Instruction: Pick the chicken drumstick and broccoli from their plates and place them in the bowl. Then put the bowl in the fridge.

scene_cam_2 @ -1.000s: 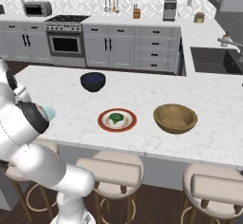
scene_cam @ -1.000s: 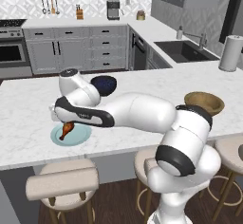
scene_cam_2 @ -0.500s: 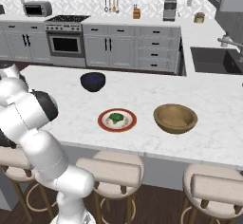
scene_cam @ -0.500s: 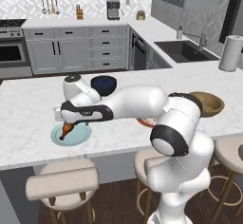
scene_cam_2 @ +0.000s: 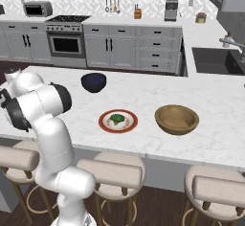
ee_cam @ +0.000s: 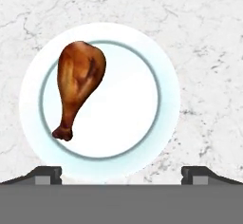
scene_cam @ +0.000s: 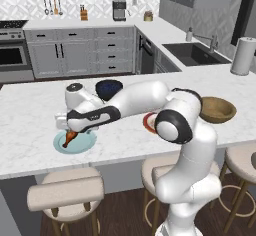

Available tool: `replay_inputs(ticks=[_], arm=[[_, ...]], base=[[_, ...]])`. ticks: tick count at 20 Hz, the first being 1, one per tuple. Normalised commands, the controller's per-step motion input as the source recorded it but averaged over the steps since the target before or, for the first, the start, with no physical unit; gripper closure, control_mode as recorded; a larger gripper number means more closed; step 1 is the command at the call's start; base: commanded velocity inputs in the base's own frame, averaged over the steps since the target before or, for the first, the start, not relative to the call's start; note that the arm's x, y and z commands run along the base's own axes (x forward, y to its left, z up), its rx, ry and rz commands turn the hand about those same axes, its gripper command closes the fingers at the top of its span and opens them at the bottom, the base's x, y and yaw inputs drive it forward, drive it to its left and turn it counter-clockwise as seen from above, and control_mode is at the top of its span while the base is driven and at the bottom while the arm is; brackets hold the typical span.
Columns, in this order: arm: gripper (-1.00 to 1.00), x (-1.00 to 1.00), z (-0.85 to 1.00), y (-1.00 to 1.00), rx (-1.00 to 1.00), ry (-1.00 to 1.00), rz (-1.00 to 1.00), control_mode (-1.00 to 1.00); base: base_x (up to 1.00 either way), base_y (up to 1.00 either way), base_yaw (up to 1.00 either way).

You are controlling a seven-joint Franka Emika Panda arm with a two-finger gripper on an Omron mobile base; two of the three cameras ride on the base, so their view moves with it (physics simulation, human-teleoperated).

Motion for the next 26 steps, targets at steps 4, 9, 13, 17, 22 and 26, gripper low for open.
replay_inputs(ticks=[4,9,13,17,22,26], arm=[[-1.00,0.39,-0.22,0.28,0.00,0.01,-0.01,-1.00],[-1.00,0.28,-0.24,0.03,0.00,0.00,0.00,-1.00],[-1.00,0.04,-0.17,0.00,0.00,0.00,0.00,-1.00],[-1.00,0.11,-0.30,0.00,0.00,0.00,0.00,-1.00],[-1.00,0.34,-0.09,0.00,0.00,0.00,0.00,-1.00],[-1.00,0.30,-0.11,0.01,0.00,0.00,0.00,-1.00]], base=[[0.00,0.00,0.00],[0.00,0.00,0.00],[0.00,0.00,0.00],[0.00,0.00,0.00],[0.00,0.00,0.00],[0.00,0.00,0.00]])
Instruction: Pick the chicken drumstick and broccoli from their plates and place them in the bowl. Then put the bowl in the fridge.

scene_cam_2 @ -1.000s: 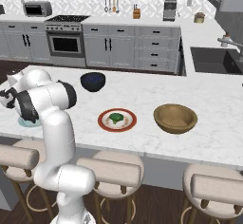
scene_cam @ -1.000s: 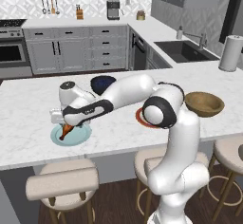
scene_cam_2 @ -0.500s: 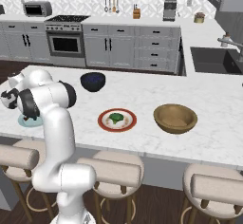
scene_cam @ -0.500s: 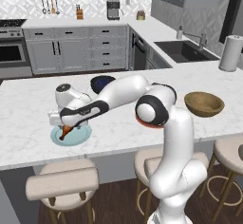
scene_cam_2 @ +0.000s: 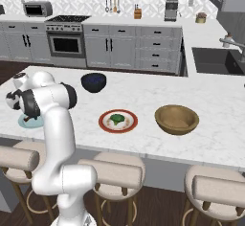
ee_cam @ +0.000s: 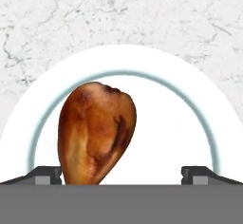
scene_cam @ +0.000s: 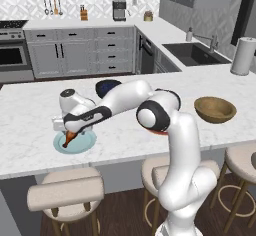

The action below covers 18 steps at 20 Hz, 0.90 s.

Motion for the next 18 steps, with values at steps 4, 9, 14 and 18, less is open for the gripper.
replay_inputs(ticks=[4,9,14,18], arm=[[-1.00,0.11,-0.08,0.02,0.00,0.00,0.00,-1.00],[-1.00,0.15,-0.16,0.09,0.00,0.00,0.00,-1.00],[-1.00,0.14,-0.18,0.12,0.00,0.00,0.00,-1.00],[-1.00,0.06,-0.14,0.09,0.00,0.00,0.00,-1.00]], base=[[0.00,0.00,0.00],[0.00,0.00,0.00],[0.00,0.00,0.00],[0.00,0.00,0.00]])
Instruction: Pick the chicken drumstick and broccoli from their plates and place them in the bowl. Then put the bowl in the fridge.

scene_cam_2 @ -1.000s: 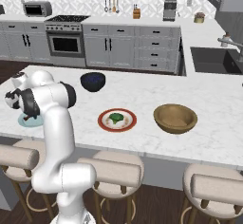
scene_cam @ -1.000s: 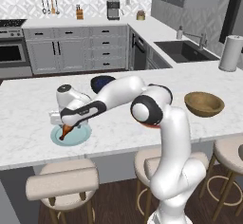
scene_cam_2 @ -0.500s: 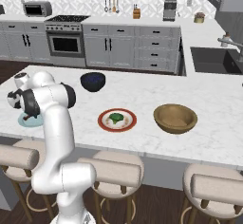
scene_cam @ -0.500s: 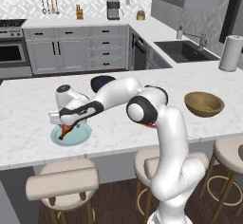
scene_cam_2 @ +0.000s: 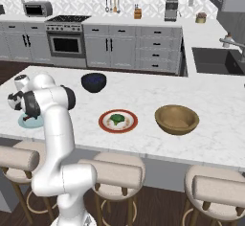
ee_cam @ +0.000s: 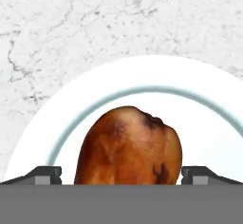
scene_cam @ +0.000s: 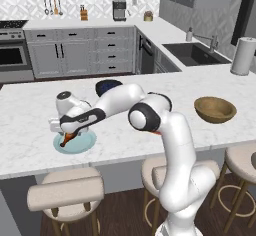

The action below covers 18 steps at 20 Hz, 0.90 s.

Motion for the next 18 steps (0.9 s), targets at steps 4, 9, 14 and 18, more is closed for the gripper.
replay_inputs(ticks=[4,9,14,18], arm=[[1.00,0.05,-0.19,0.06,0.00,0.00,0.00,-1.00],[1.00,0.00,-0.12,0.01,0.00,0.00,0.00,-1.00],[1.00,0.00,0.02,-0.02,0.00,-0.02,0.00,-1.00],[1.00,-0.04,0.57,-0.66,0.03,-0.10,0.07,-1.00]], base=[[0.00,0.00,0.00],[0.00,0.00,0.00],[0.00,0.00,0.00],[0.00,0.00,0.00]])
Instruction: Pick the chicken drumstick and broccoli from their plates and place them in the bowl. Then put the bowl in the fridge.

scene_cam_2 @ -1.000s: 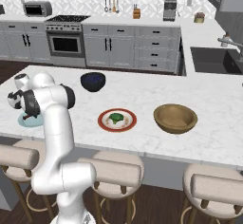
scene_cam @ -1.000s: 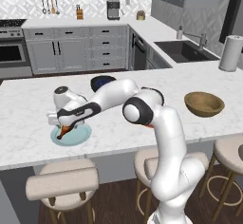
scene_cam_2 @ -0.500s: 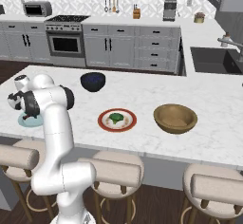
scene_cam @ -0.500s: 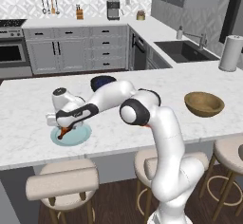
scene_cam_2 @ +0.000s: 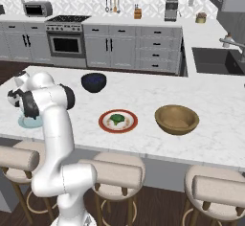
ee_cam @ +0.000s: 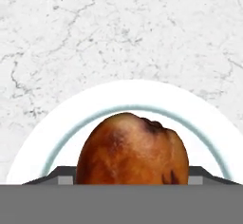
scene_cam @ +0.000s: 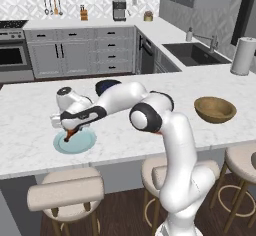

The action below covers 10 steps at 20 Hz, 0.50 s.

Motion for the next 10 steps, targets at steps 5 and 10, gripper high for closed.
replay_inputs(ticks=[5,10], arm=[[1.00,-0.27,0.81,-1.00,0.07,-0.05,0.05,-1.00],[1.00,-0.28,0.67,-1.00,0.04,-0.01,0.04,-1.00]], base=[[0.00,0.00,0.00],[0.00,0.00,0.00]])
